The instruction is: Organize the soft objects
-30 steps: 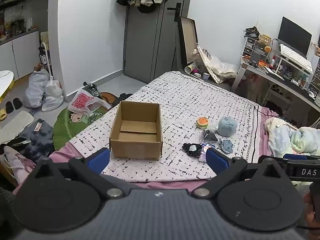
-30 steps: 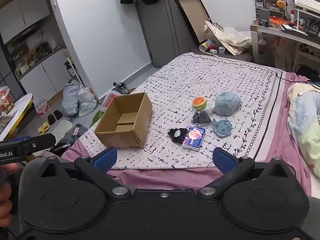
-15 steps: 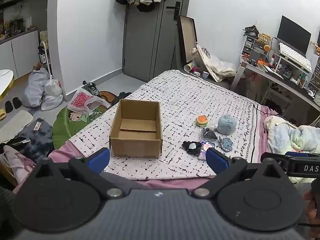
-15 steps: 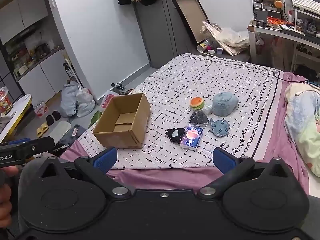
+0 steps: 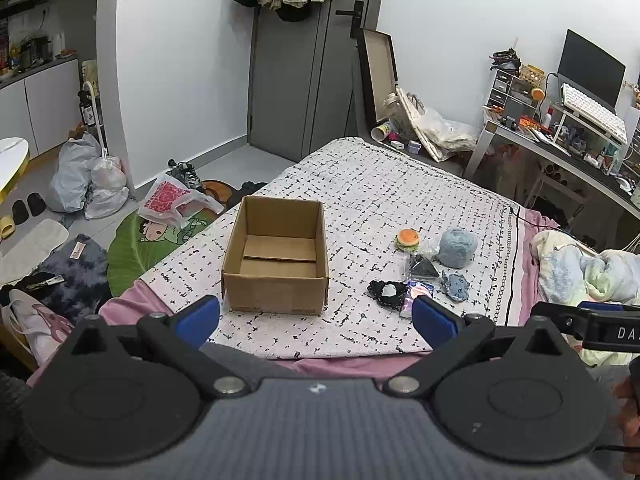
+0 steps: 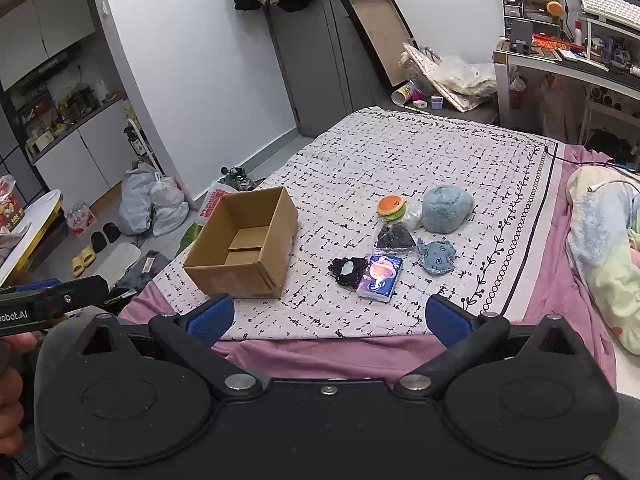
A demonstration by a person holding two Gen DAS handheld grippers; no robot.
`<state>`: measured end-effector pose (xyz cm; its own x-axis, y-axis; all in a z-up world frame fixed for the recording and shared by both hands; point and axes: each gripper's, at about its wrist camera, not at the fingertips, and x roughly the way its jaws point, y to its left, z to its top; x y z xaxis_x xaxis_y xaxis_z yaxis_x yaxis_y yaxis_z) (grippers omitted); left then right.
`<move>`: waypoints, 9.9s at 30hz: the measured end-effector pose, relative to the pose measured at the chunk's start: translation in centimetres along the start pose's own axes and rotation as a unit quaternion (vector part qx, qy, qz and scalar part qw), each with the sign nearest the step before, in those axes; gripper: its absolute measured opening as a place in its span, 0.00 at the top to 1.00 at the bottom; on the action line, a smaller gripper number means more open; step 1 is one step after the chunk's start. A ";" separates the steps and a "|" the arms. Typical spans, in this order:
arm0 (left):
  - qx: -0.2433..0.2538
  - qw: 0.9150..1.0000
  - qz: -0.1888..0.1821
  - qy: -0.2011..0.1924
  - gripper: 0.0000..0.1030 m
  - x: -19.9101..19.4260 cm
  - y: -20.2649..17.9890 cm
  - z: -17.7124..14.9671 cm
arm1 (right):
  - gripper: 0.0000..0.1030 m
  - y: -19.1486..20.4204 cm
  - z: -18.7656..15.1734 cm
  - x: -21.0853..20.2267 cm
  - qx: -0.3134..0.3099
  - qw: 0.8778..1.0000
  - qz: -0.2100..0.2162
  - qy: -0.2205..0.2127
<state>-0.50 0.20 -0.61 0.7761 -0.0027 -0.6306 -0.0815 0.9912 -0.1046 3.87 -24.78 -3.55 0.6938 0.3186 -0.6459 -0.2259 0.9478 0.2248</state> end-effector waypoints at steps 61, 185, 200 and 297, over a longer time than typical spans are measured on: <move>-0.003 0.999 0.040 0.024 0.01 4.2 -0.6 1.7 | 0.00 -2.2 2.2 4.9 -0.009 0.998 0.054 0.030; -0.236 0.969 0.018 0.066 0.80 21.2 7.8 7.4 | 0.74 -3.0 7.7 20.4 0.040 0.992 0.122 0.022; -0.283 0.956 0.012 0.075 0.79 25.4 10.8 4.6 | 0.74 4.1 7.8 23.5 0.023 0.992 0.118 0.038; -0.027 0.990 0.016 0.136 0.18 31.9 -7.8 5.8 | 0.48 -7.4 -0.5 30.8 0.090 0.985 -0.053 0.141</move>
<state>28.57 -6.81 -15.46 0.5762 -0.0137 -0.8172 -0.1423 0.9829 -0.1168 26.58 -21.93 -25.46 0.4842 0.2322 -0.8436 -0.0201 0.9668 0.2546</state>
